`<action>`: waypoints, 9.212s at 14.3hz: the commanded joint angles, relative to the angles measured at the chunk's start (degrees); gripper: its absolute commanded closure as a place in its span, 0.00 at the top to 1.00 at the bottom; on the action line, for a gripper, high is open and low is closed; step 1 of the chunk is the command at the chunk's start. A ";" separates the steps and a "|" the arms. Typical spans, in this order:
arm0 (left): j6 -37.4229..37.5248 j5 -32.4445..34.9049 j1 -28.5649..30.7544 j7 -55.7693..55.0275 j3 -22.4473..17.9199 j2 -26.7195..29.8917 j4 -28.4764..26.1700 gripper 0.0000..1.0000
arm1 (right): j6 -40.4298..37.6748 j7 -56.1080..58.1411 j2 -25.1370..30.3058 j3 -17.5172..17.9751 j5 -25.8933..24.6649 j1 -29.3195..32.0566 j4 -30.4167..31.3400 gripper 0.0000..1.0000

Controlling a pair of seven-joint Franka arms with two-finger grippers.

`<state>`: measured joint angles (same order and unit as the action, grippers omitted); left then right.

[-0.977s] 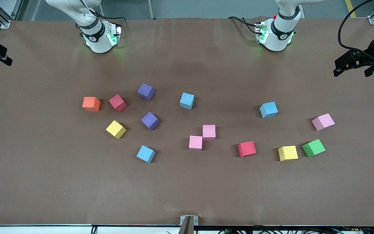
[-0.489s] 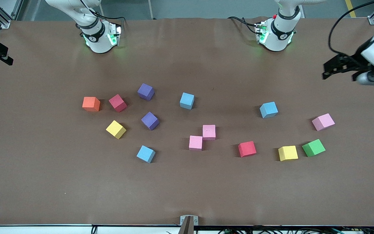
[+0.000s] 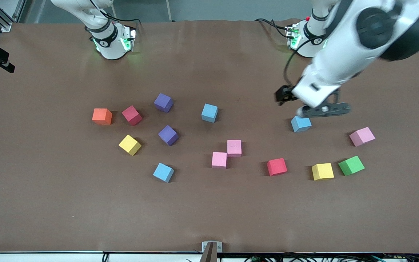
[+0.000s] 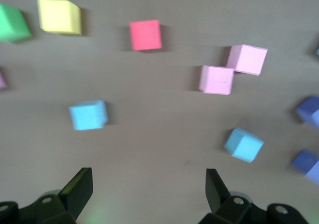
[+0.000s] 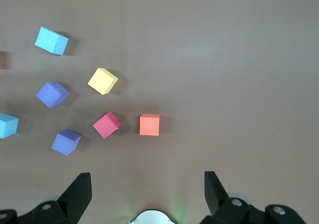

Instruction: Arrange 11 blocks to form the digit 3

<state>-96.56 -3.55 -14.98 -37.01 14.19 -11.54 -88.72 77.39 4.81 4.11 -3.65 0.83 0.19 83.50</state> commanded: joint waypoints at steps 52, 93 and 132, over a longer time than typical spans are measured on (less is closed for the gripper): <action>-49.77 19.63 -25.01 -28.64 7.43 -16.49 -30.90 0.16 | 64.90 -65.54 -6.65 0.23 2.51 -37.45 55.70 1.00; -31.05 11.91 -4.09 -1.13 5.94 -31.61 3.56 1.00 | 80.38 -132.15 -18.16 0.75 2.60 -55.82 55.90 0.00; -39.12 3.20 4.17 -61.29 14.71 -1.55 -37.48 0.33 | 73.35 -142.18 -29.86 0.84 2.69 -61.80 41.83 0.00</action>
<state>-132.60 0.69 -10.86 -89.93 26.87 -15.44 -122.48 150.30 -135.86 -23.90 -2.57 3.24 -60.59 126.55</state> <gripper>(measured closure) 0.529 0.401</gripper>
